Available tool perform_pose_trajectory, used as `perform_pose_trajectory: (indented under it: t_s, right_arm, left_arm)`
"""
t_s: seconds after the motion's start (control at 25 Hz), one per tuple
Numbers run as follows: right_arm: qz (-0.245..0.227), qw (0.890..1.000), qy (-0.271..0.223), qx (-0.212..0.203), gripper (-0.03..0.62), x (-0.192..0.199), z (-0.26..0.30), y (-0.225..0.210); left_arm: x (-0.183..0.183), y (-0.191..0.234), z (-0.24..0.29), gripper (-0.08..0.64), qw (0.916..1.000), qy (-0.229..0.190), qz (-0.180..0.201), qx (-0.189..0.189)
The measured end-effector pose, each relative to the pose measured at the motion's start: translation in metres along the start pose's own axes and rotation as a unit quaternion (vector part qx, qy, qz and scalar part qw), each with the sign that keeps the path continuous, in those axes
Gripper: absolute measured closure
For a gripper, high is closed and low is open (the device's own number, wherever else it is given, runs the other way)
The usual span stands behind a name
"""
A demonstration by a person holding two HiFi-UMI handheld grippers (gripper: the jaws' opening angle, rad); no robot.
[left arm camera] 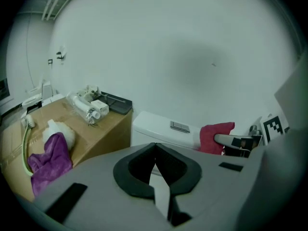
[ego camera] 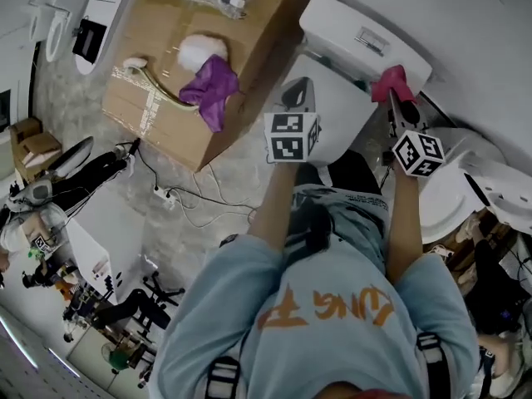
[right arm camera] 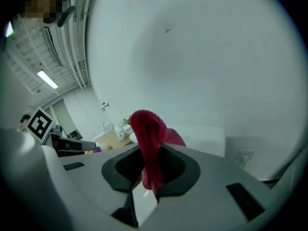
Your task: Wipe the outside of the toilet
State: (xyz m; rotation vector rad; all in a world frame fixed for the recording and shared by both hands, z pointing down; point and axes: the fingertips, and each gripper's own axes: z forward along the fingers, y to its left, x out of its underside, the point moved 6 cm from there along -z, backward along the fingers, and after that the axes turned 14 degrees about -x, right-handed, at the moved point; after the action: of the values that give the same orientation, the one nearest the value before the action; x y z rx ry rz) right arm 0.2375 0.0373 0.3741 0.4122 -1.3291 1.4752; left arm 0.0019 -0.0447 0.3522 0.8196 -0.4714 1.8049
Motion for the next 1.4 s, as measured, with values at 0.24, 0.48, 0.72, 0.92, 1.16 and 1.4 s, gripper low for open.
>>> perform_pose_trajectory:
  t_s: [0.24, 0.48, 0.72, 0.92, 1.16, 1.4]
  right_arm:
    - [-0.009, 0.998, 0.01, -0.068, 0.503, 0.012, 0.055, 0.052]
    - [-0.051, 0.996, 0.01, -0.077, 0.503, 0.035, 0.108, 0.094]
    - [-0.06, 0.997, -0.009, -0.044, 0.503, 0.071, 0.156, 0.103]
    - [-0.071, 0.997, -0.022, -0.025, 0.503, 0.091, 0.198, 0.097]
    - [-0.115, 0.993, -0.029, 0.001, 0.503, 0.106, 0.247, 0.083]
    - [-0.112, 0.992, -0.052, 0.015, 0.505, 0.106, 0.273, 0.064]
  left_arm:
    - [0.001, 0.026, -0.012, 0.534, 0.9999, -0.012, -0.002, -0.011]
    - [0.017, 0.068, 0.009, 0.534, 0.9996, -0.02, -0.005, 0.017]
    - [0.049, 0.103, 0.049, 0.534, 0.9983, -0.011, 0.021, 0.053]
    - [0.075, 0.125, 0.069, 0.534, 0.9978, -0.002, 0.029, 0.06]
    - [0.097, 0.129, 0.079, 0.534, 0.9953, 0.003, 0.05, 0.083]
    - [0.105, 0.121, 0.096, 0.534, 0.9936, 0.002, 0.068, 0.09]
